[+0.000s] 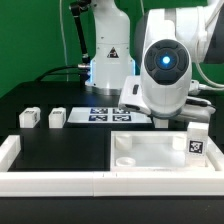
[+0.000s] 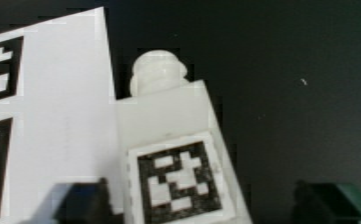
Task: Assemble square table
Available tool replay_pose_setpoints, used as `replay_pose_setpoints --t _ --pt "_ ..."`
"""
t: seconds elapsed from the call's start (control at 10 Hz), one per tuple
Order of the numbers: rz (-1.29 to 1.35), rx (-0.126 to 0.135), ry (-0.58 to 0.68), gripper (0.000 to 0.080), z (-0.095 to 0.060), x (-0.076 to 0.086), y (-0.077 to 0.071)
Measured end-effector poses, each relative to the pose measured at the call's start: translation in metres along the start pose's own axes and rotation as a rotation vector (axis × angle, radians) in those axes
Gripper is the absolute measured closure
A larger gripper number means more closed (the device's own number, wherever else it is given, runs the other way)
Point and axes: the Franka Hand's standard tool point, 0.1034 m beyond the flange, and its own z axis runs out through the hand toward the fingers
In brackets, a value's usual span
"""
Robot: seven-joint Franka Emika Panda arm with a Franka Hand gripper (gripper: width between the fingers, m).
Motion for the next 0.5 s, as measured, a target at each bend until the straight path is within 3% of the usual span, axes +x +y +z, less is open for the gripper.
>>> replay_pose_setpoints --t 0.1,0.2,0.3,0.5 --pt "0.001 0.002 0.000 0.0450 -0.0002 0.0003 0.0006" --pt "0.002 0.003 0.000 0.0450 -0.0005 0.0005 0.0012" --pt "0.003 0.004 -0.001 0.0512 -0.0007 0.0008 0.0018" --pt "0.005 0.007 -0.001 0.0512 -0.0012 0.0013 0.0029"
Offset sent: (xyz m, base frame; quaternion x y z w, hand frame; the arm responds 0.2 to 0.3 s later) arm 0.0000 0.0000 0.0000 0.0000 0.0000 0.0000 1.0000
